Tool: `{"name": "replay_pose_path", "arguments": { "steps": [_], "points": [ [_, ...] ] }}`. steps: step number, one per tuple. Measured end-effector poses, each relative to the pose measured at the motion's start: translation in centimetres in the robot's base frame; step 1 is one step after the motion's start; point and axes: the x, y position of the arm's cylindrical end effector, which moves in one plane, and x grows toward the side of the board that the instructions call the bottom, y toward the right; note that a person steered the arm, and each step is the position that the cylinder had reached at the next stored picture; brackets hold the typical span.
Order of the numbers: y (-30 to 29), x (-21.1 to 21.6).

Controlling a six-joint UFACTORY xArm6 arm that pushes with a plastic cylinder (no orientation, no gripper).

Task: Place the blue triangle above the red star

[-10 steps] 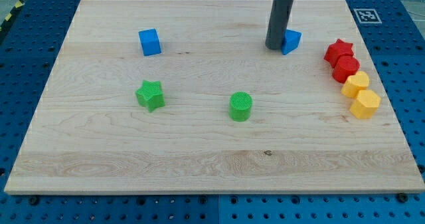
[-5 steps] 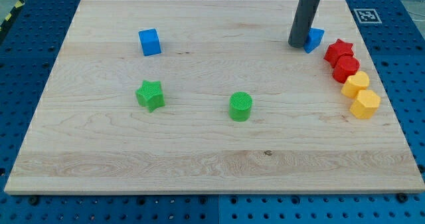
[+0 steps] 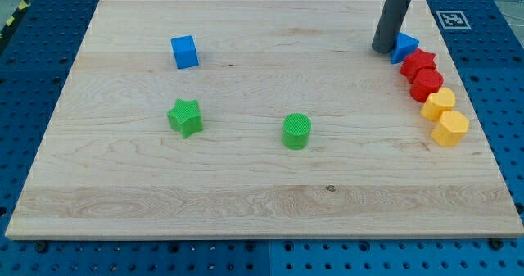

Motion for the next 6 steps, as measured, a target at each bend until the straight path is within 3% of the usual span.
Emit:
{"name": "replay_pose_path", "arguments": {
  "steps": [6],
  "points": [
    [0.6,0.9]
  ]
}}
